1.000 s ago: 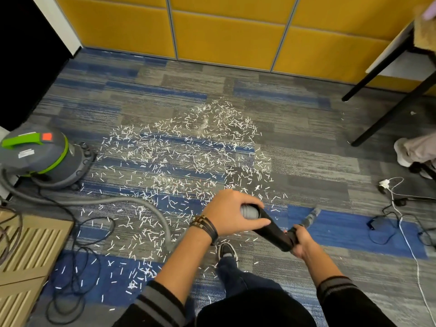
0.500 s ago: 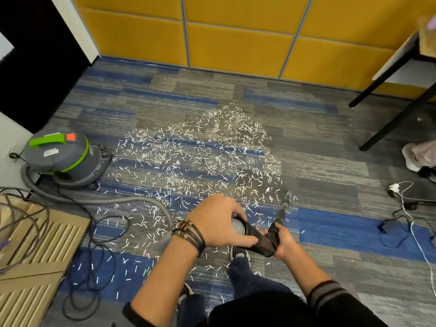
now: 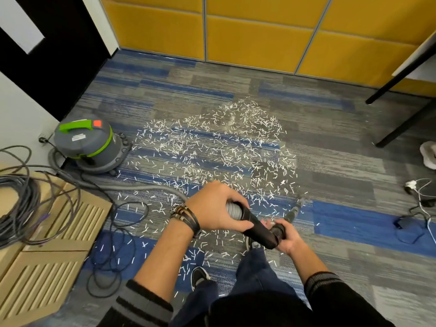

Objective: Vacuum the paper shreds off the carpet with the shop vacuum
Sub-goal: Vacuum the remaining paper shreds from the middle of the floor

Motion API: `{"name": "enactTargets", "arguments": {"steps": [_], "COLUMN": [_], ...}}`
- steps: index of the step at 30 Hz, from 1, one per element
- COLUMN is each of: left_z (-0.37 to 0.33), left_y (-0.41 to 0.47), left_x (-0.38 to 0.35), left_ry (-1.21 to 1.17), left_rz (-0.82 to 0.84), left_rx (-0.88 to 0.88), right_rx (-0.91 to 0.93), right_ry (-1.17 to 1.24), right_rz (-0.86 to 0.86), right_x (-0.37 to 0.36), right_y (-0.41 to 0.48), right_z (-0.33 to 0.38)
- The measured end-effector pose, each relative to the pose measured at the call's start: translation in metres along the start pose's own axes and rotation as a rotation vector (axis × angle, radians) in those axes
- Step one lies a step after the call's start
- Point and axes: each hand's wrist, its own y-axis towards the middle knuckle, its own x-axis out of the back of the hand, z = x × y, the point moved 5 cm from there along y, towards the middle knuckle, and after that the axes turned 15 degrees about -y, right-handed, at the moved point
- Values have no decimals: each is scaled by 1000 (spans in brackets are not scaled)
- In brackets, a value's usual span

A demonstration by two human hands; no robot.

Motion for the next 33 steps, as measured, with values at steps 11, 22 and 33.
{"name": "enactTargets", "arguments": {"steps": [11,22,33], "left_z": [-11,-8,-27], "left_y": [-23,8,16], "left_x": [8,48,29], "left_ry": [54,84,91], "left_rz": [98,11,92], "left_rx": [-105,-82,-209], "right_rx": [-24,120,33], "right_ry": [-300,-51,-357], "right_rz": [-149,-50,-214], "right_x": [0,-77,-29], "right_y": [-29,-3,-15], "right_z": [-27,11,39]}}
